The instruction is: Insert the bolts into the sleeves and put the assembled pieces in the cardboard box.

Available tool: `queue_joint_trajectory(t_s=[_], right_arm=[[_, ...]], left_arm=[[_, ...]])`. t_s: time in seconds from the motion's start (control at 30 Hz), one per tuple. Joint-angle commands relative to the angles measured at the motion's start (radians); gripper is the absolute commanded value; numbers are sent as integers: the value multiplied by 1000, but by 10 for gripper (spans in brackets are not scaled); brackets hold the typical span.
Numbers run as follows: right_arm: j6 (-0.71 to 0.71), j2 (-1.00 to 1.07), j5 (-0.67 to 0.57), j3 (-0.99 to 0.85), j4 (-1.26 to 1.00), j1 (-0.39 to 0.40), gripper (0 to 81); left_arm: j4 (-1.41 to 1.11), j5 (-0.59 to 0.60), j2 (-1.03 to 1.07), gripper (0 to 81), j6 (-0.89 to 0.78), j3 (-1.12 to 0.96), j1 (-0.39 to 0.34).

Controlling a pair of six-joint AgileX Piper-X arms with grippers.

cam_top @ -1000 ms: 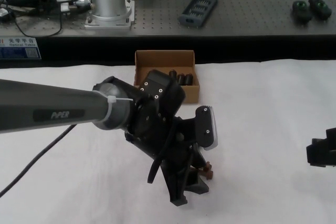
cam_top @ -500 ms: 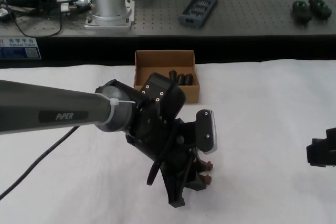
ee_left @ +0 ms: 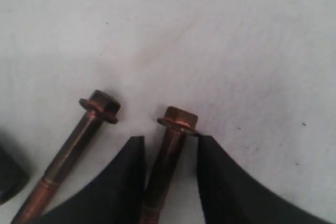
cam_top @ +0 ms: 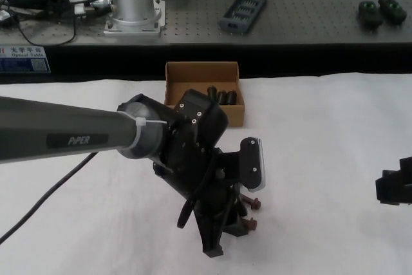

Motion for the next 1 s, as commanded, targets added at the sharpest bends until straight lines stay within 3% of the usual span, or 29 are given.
queue_joint_trajectory(t_s=[0.0,0.17,0.4,0.7,0.83,0.97], right_arm=[[-9,-13,-15,-4,-2,-5,29],[-9,-13,-15,-4,-2,-5,29],[-9,-13,-15,-4,-9,-5,29],[-55,-13,-37,-4,-22,-5,29],[-59,-13,-84,-4,-50,-5,29],[-108,-3,-138,-4,-146,-1,29]], left_arm=[[60,-57,3,149,24,4,-1],[60,-57,3,12,23,4,-1],[60,-121,3,3,-6,2,-1],[172,-184,-112,7,-205,-68,-1],[208,-306,-203,7,-446,-68,5],[243,-257,-298,7,-691,-65,33]])
